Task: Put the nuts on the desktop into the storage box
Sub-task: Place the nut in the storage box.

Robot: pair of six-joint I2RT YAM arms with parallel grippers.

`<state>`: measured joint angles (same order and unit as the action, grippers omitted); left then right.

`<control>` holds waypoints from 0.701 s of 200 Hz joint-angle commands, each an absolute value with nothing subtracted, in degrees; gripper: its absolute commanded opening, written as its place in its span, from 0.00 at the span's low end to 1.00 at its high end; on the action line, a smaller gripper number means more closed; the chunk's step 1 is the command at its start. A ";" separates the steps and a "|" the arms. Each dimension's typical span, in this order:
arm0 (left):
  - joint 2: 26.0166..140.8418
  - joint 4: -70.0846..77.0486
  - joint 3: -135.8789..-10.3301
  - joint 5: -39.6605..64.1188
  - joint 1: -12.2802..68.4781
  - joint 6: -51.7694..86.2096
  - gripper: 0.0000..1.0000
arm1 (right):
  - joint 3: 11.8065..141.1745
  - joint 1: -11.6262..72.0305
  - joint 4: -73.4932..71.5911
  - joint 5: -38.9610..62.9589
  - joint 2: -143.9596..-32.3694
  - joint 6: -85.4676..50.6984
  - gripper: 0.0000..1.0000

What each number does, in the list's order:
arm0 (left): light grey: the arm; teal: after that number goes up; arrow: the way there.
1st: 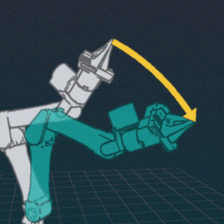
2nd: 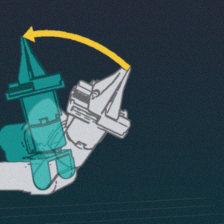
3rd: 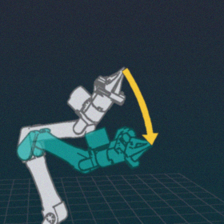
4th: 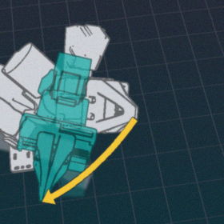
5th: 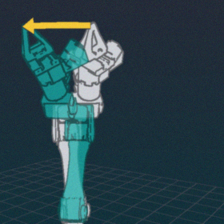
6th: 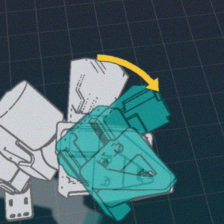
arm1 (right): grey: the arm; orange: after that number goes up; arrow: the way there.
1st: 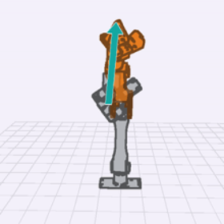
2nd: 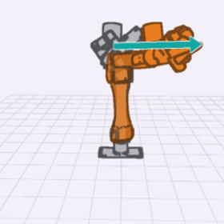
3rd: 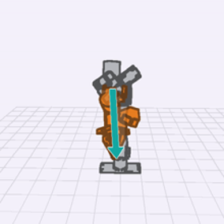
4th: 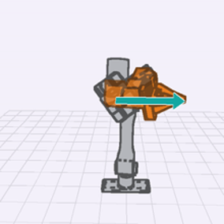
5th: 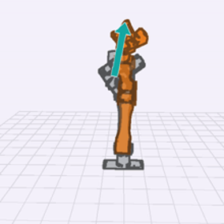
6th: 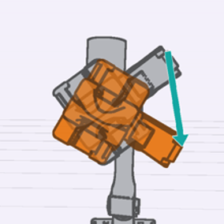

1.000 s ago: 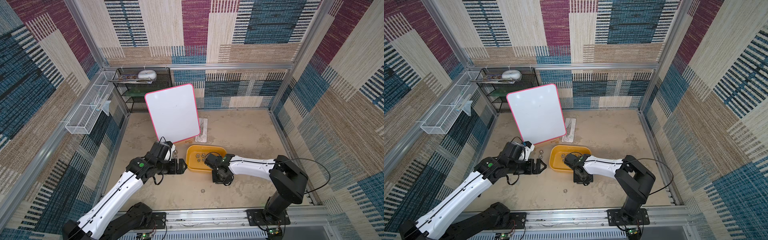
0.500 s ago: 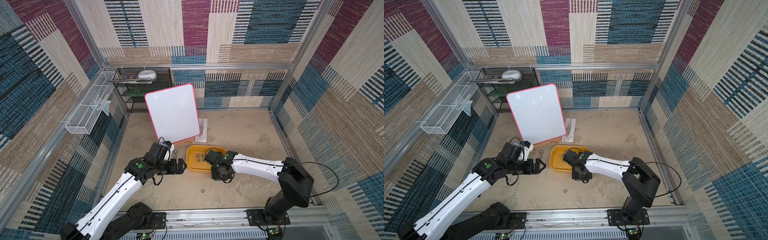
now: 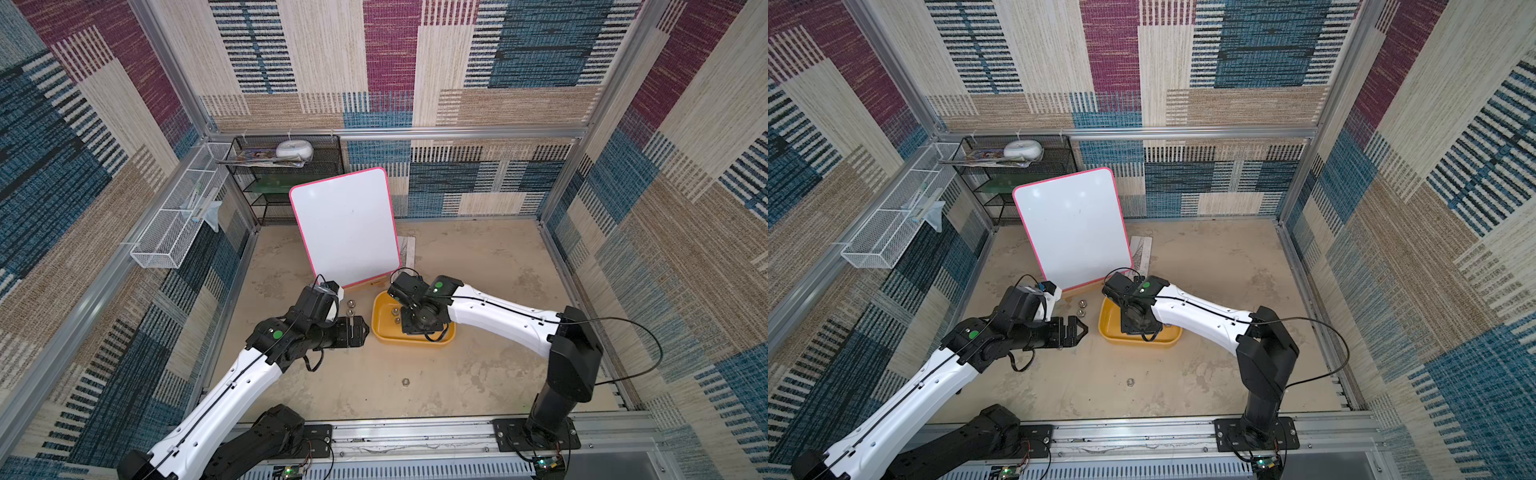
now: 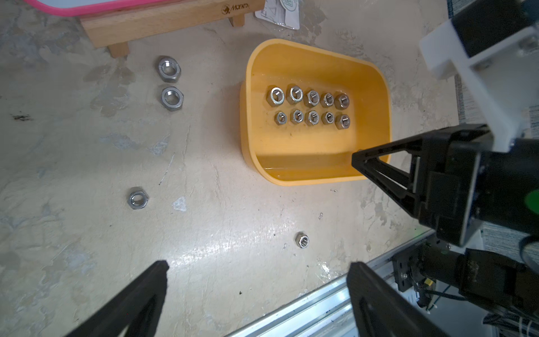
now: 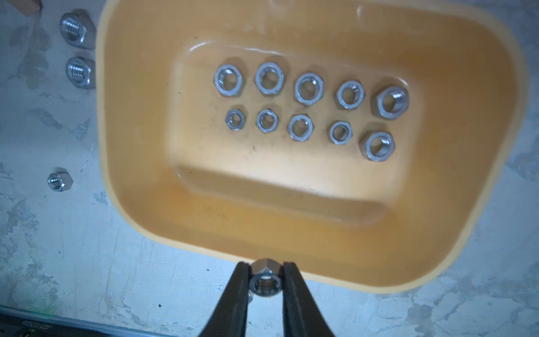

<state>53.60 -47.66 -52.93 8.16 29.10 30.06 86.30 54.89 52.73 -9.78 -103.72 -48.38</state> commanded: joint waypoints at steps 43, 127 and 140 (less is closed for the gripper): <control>50.64 -53.83 -53.02 0.11 28.21 32.46 1.00 | 101.50 51.43 52.40 -7.62 -117.93 -37.82 0.25; 48.31 -56.15 -52.83 -0.79 26.48 32.52 1.00 | 111.99 50.16 52.73 -4.65 -129.63 -33.66 0.24; 48.12 -56.40 -52.74 -0.87 26.26 32.51 1.00 | 112.61 50.06 52.67 -4.55 -130.61 -33.34 0.24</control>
<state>48.56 -55.20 -52.82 -0.05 26.68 32.45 111.33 50.24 51.94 -5.21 -129.27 -34.72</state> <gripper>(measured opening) 0.998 0.245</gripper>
